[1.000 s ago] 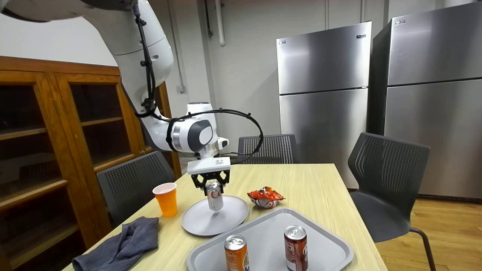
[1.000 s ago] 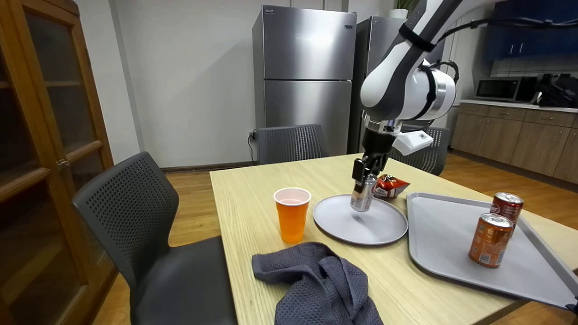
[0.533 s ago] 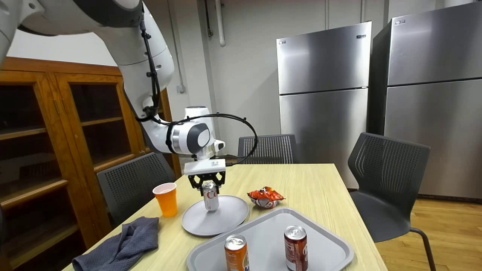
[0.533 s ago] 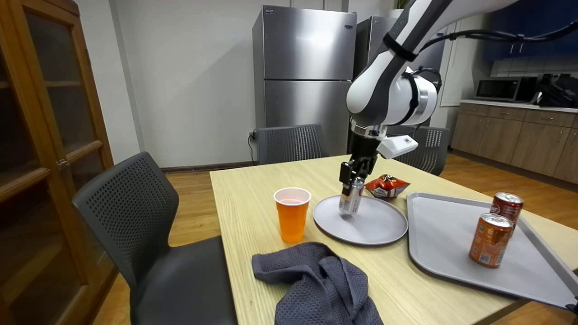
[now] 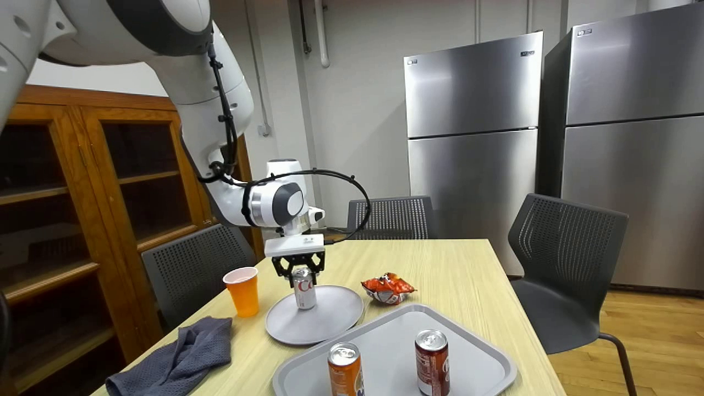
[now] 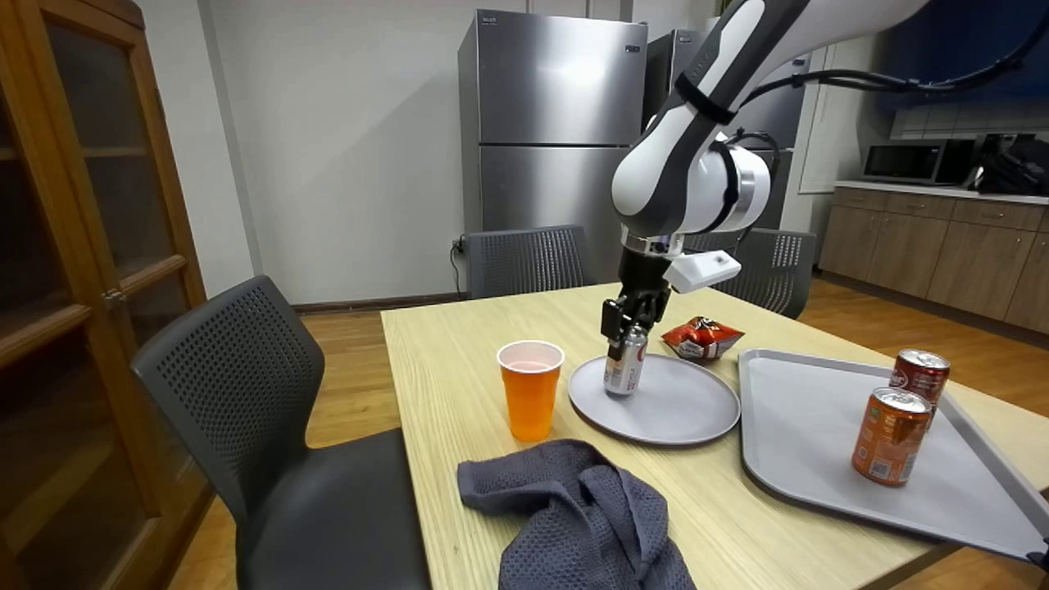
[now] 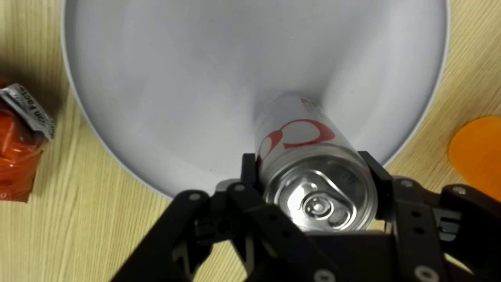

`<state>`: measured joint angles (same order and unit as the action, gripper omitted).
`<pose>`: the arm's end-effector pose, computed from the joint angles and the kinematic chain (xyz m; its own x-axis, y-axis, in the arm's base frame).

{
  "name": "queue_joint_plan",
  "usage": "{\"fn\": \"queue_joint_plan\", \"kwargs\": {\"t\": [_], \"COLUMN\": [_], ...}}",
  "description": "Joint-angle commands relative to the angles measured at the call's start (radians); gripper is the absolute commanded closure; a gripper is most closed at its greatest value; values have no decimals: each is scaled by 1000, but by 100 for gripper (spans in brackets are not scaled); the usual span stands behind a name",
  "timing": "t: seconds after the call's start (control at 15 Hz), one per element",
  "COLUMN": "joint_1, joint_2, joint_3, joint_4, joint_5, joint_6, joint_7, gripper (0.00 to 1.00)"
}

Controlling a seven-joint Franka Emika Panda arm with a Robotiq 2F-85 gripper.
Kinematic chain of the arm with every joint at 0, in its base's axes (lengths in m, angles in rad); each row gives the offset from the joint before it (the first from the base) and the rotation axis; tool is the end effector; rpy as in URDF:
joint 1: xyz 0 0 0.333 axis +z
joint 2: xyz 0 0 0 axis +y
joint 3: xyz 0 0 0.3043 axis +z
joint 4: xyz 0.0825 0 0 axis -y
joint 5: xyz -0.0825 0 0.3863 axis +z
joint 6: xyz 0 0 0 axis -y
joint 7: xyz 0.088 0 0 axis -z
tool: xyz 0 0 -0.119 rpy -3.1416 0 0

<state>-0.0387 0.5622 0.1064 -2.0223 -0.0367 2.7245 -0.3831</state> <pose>0.6091 0.0424 0.1586 0.8844 0.4430 0.1469 0.4452 -0.8952 0.0192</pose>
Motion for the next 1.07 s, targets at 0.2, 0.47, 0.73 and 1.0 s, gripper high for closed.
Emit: {"fn": "queue_joint_plan", "kwargs": {"t": [0.2,0.47,0.73,1.0], "joint_1": [26,18,-8,-25], "joint_2": [-1,-22,-66,-118], "joint_3": [-15,-10,13,14], "joint_4": [43,34,8,-16], "joint_5": [-29,-20,-2,14], "joint_6": [-77,-90,-89,-94], "joint_7": [63,60,23,19], "gripper": [12,0,0,0]}}
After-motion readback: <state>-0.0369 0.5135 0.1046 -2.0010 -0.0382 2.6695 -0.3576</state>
